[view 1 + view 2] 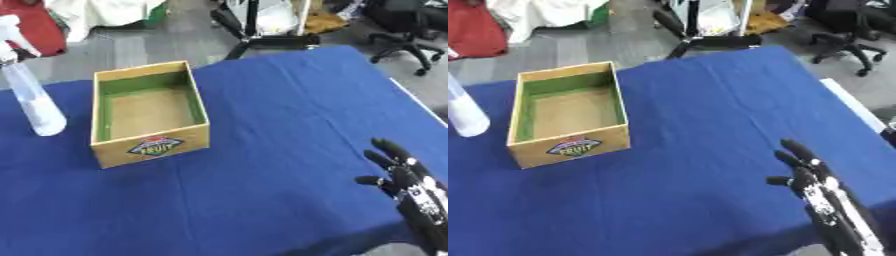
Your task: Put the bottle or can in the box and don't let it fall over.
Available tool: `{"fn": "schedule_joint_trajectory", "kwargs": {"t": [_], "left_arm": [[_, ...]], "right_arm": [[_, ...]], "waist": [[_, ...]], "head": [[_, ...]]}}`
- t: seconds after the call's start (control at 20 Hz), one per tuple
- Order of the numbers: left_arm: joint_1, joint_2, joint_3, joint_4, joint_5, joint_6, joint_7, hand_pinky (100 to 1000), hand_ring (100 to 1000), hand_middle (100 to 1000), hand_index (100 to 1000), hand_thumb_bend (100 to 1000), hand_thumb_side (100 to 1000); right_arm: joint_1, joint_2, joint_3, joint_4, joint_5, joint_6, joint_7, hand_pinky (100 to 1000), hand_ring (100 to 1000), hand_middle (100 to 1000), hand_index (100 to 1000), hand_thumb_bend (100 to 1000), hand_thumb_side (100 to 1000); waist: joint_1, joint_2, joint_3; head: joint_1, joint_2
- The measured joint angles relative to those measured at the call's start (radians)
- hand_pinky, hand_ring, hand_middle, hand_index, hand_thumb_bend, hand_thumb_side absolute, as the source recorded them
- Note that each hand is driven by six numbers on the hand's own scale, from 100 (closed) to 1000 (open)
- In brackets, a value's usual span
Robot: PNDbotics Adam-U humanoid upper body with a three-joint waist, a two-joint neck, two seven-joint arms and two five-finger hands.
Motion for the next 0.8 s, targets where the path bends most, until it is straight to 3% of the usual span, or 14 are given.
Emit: {"fn": "schedule_joint_trajectory", "kwargs": {"t": [0.3,0.5,0.8], "left_arm": [[-0.005,-0.008,-0.022,-0.042,-0.012,-0.049,-0.012,726,714,630,856,439,626],[-0.007,-0.020,-0.042,-0.063,-0.033,-0.075,-0.067,706,682,578,810,337,504],[-0.010,-0.028,-0.050,-0.076,-0.086,-0.091,-0.162,573,508,417,691,175,351]], "right_arm": [[0.000,0.000,0.000,0.000,0.000,0.000,0.000,738,1000,1000,978,100,716],[0.000,0.000,0.001,0.000,0.000,0.001,0.001,738,1000,1000,978,100,716],[0.000,0.000,0.001,0.000,-0.001,0.001,0.001,738,1000,1000,978,100,717]], "waist": [[0.000,0.000,0.000],[0.000,0.000,-0.002],[0.001,0.000,-0.004]], "head": [[0.001,0.000],[0.003,0.000],[0.005,0.000]]}}
